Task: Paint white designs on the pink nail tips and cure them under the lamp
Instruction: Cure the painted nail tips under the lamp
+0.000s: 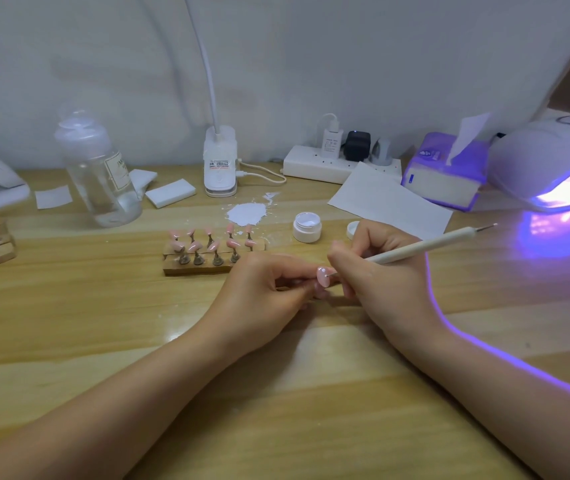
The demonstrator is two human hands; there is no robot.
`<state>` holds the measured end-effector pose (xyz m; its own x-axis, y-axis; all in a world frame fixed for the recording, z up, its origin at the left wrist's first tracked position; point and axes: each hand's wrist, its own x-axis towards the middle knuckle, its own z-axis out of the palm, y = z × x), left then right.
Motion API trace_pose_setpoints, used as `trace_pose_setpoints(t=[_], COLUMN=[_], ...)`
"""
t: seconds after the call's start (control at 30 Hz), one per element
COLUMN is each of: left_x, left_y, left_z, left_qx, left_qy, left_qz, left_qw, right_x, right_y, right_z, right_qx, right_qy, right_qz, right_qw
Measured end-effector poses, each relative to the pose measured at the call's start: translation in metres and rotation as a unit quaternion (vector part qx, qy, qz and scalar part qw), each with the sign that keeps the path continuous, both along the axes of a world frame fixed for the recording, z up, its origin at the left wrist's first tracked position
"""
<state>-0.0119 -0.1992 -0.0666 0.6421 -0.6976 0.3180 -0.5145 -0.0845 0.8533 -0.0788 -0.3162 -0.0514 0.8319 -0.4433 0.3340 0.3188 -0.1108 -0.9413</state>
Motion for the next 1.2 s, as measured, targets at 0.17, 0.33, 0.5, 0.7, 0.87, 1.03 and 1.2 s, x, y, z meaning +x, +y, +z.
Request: trace_pose_setpoints(t=[0.17, 0.33, 0.5, 0.7, 0.87, 1.03, 1.2], left_x=[0.0003, 0.0007, 0.0012, 0.0006, 0.0008, 0.0005, 0.0009], left_y=[-0.0002, 0.0, 0.0, 0.0004, 0.0002, 0.0005, 0.0005], left_z=[0.0003, 0.0004, -0.0008, -0.0004, -0.0004, -0.0009, -0.0005], left_qx=[-0.004, 0.001, 0.003, 0.0, 0.002, 0.001, 0.004], left_qy=[-0.001, -0.009, -0.004, -0.005, -0.005, -0.003, -0.004], left_qz=[-0.003, -0.007, -0.001, -0.004, -0.007, -0.006, 0.0], left_qw=[1.0, 1.0, 1.0, 1.0, 1.0, 1.0, 1.0], right_x=[0.0004, 0.0001, 0.0007, 0.001, 0.001, 0.0012, 0.001], right_y=[0.0012, 0.0015, 0.0006, 0.0005, -0.0004, 0.0004, 0.0005], right_z=[0.0012, 0.0014, 0.0004, -0.0001, -0.0012, -0.0004, -0.0002], right_qx=[-0.011, -0.017, -0.02, -0.021, -0.022, -0.026, -0.031], right_qy=[0.008, 0.009, 0.007, 0.007, 0.005, 0.004, 0.002], right_qz=[-0.009, -0.01, -0.007, -0.005, -0.007, -0.006, -0.009], right_qw=[1.0, 1.0, 1.0, 1.0, 1.0, 1.0, 0.999])
